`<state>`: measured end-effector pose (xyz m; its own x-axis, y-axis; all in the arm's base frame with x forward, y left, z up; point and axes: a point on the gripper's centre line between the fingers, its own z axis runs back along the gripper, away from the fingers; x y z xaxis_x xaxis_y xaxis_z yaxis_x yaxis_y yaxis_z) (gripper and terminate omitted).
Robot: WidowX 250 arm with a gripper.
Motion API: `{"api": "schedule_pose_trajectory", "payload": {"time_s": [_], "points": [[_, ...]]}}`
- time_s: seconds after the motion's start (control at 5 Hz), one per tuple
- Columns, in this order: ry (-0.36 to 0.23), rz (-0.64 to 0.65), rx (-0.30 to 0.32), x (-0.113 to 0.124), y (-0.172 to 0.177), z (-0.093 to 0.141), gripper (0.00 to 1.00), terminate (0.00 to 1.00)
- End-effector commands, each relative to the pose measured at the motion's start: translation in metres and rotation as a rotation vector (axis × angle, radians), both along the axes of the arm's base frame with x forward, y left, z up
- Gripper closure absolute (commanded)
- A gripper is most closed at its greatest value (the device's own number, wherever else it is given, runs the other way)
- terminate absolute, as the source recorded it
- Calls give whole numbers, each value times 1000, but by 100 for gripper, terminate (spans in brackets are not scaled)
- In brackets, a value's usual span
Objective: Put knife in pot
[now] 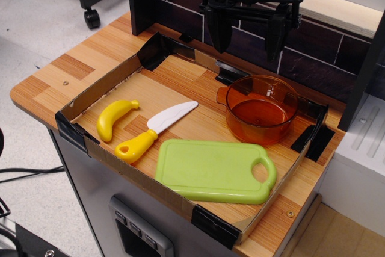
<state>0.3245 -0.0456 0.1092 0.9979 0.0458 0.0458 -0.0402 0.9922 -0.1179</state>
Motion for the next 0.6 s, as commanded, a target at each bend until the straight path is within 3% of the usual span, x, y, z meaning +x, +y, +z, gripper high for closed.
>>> {"api": "schedule_pose_trajectory", "payload": {"time_s": [0.0, 0.4], "points": [[0, 0, 0, 0, 0, 0, 0, 0], [-5, -228, -47, -26, 21, 16, 0, 0]]}}
